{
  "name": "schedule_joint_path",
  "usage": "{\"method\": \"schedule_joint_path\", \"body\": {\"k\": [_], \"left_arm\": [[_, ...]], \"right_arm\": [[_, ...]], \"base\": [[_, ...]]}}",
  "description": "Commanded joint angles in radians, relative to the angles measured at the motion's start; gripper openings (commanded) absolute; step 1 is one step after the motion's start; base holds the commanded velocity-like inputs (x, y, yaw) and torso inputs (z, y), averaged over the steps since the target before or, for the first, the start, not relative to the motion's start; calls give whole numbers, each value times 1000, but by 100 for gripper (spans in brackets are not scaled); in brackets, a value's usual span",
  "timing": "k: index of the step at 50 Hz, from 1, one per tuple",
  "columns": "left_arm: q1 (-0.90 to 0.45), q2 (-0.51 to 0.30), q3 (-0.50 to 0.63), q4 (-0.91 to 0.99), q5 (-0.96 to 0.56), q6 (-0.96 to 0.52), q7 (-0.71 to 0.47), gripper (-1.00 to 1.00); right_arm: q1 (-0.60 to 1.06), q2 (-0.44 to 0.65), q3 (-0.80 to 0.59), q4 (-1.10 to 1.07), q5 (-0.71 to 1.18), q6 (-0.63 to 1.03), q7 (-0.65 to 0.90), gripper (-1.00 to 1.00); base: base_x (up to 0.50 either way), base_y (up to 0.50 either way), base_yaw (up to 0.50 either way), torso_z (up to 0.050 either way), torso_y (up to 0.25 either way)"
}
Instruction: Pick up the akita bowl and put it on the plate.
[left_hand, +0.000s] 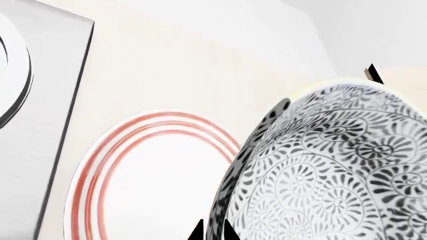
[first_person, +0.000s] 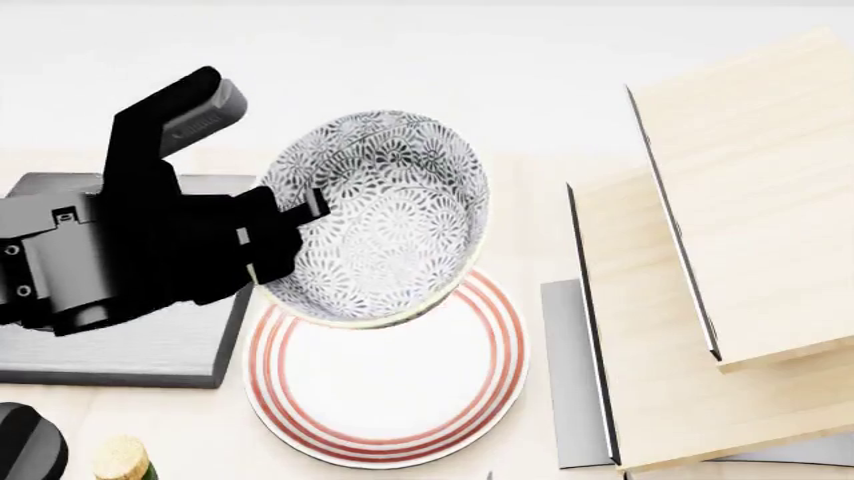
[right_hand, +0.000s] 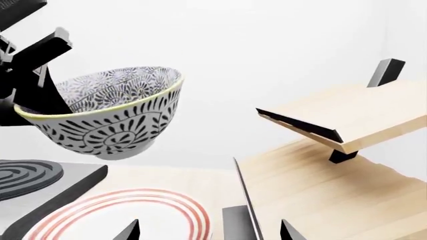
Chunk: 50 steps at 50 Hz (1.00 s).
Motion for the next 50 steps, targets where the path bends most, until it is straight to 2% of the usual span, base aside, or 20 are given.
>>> {"method": "schedule_joint_path", "body": {"k": [1,7,23,28,50], "left_arm": [[40,-20,12,46,10,5,9,-100],[61,-47,11,109,2,-8,-18,-100],[94,-53,44,76,48,12,49,-100],[100,-43,63,45,72,22,85,-100],[110,-13,102,26,109,37,112,-100]], "right_arm": [[1,2,-2,-2,0,2,4,100],[0,5,-4,-13,-2,6,6,100],[1,10,-5,-21,1,10,11,100],[4,8,-7,-11,0,4,11,100],[2,12,-13,-10,3,-1,13,100]], "base": [[0,0,0,0,10],[0,0,0,0,0],[0,0,0,0,0],[0,0,0,0,2],[0,0,0,0,0]]}}
